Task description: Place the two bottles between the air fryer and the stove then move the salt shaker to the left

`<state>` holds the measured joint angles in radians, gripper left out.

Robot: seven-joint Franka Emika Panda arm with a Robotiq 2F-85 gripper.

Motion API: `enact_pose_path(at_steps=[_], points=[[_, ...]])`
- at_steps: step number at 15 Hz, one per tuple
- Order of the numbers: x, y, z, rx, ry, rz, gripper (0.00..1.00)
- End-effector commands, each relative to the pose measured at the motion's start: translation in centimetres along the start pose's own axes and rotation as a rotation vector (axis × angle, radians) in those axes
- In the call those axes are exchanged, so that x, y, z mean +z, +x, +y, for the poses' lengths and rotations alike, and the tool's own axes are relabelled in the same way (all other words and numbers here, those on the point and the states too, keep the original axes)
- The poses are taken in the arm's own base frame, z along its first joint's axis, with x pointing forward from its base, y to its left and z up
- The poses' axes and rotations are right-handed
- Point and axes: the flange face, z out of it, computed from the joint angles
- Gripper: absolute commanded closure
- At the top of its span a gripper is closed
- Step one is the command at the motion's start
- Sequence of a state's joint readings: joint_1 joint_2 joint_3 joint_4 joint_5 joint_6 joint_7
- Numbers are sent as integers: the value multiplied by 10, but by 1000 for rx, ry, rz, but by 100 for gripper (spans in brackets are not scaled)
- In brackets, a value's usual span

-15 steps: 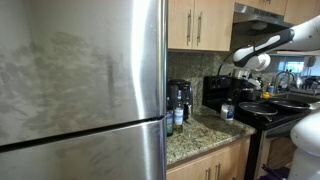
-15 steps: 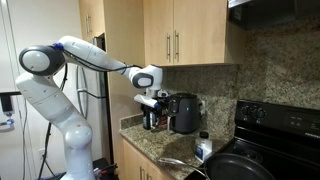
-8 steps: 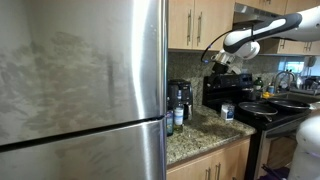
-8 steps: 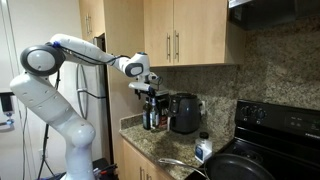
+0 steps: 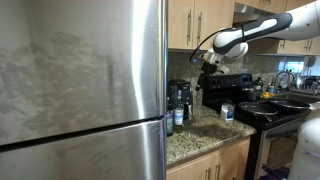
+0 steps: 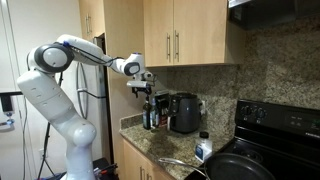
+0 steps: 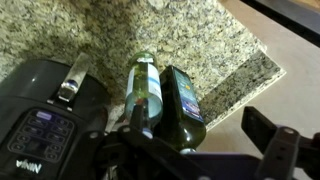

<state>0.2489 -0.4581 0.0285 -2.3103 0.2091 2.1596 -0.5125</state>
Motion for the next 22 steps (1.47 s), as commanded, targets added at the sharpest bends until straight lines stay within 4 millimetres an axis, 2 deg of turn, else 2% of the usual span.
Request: enact_pose_path(at_steps=[1,2,4,5,7,9,11,14,15,17,19,22], points=[[22,82,-26,17,-120,27,0],[29,102,-30,51,-165,45,0],[31,121,-35,90,-284,98,0],[26,100,-44,56,-224,65,0],[35,116,-43,82,-263,84,0],[44,108,-23,144,-251,73,0],[45,101,3,273,-198,154,0],[51,96,28,391,-155,251,0],[41,101,18,332,-171,207,0],[46,98,28,366,-165,232,0],[48,98,28,376,-163,235,0],[71,95,32,392,-159,211,0]])
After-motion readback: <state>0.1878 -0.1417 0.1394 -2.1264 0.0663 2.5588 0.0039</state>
